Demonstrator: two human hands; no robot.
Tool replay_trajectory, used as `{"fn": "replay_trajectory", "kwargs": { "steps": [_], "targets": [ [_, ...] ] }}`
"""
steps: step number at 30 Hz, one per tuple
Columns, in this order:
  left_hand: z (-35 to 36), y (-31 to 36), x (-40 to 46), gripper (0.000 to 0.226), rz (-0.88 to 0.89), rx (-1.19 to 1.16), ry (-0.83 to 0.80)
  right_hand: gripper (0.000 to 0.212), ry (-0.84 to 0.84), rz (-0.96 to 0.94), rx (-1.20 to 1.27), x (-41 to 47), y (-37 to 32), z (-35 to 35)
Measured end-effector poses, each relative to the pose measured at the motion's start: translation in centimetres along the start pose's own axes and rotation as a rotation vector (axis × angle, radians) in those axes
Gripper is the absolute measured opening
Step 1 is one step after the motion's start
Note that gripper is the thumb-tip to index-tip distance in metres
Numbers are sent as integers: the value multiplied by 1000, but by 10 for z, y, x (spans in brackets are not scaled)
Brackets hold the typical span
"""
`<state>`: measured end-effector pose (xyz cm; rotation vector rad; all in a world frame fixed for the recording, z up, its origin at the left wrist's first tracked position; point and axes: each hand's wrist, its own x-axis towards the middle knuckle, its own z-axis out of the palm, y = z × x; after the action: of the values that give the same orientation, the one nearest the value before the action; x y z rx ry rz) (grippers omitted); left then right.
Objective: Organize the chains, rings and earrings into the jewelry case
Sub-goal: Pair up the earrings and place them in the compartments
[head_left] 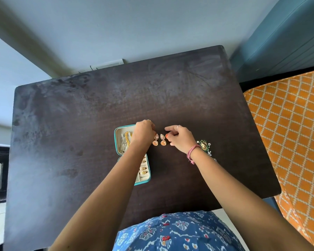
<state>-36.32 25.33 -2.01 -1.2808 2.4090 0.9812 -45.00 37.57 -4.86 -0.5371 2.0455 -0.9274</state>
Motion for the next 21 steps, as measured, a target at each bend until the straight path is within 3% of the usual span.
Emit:
{"fn": "replay_trajectory", "kwargs": {
  "steps": [3, 9, 15, 21],
  "targets": [
    [-10, -1, -1, 21, 30, -84, 94, 22, 23, 3, 122, -6, -1, -19],
    [-11, 7, -22, 20, 94, -178, 128, 19, 114, -39, 263, -27, 22, -65],
    [36, 27, -51, 18, 206, -243, -70, 20, 265, 1, 207, -48, 70, -108],
    [89, 46, -62, 31, 93, -370, -197, 18, 245, 52, 122, -52, 105, -123]
  ]
}}
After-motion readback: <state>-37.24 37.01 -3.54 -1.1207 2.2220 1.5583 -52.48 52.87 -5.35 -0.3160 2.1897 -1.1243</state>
